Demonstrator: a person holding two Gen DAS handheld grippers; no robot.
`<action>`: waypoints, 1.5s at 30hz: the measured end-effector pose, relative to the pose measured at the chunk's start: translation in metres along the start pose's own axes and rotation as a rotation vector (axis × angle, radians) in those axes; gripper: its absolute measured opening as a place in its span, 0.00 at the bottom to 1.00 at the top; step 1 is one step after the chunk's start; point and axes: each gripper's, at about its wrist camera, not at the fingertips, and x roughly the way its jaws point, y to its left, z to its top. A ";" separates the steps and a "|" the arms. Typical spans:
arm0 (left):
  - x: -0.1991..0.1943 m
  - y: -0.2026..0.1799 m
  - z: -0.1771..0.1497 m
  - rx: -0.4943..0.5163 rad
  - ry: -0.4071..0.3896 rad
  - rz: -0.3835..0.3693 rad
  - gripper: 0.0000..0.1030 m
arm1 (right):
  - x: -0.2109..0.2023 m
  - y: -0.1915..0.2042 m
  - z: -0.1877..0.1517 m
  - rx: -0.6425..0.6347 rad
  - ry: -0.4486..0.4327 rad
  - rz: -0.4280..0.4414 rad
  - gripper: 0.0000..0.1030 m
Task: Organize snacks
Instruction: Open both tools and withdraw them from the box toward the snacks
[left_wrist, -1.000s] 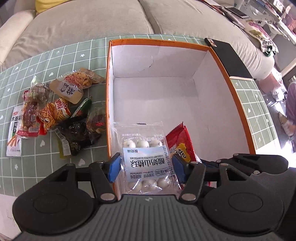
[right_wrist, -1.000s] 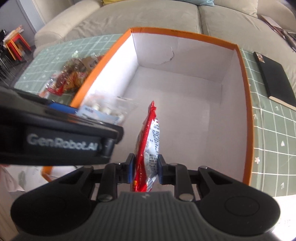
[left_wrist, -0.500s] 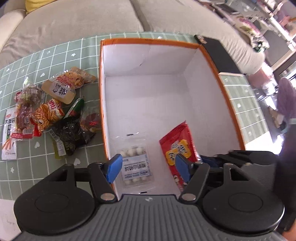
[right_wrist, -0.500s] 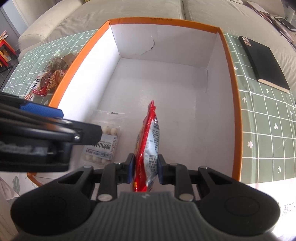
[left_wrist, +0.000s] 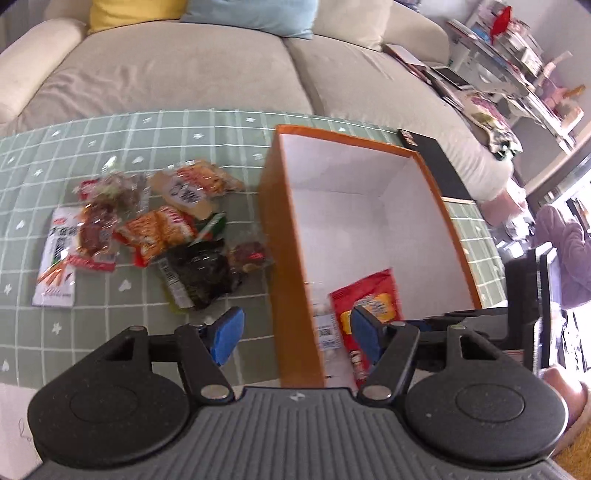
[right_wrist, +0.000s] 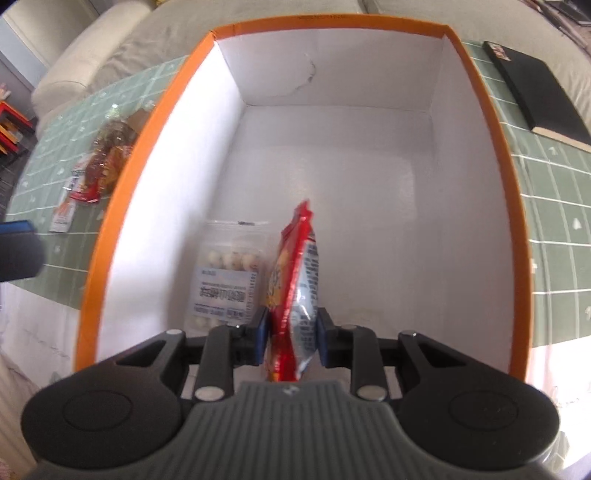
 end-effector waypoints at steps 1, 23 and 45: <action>-0.001 0.007 -0.002 -0.005 -0.005 0.016 0.76 | 0.000 0.002 0.000 -0.020 0.001 -0.027 0.29; -0.013 0.078 -0.047 -0.062 -0.010 0.107 0.76 | -0.002 0.029 -0.003 -0.101 0.013 -0.254 0.62; -0.047 0.133 -0.070 -0.048 -0.272 0.229 0.75 | -0.088 0.197 -0.065 -0.091 -0.561 -0.074 0.69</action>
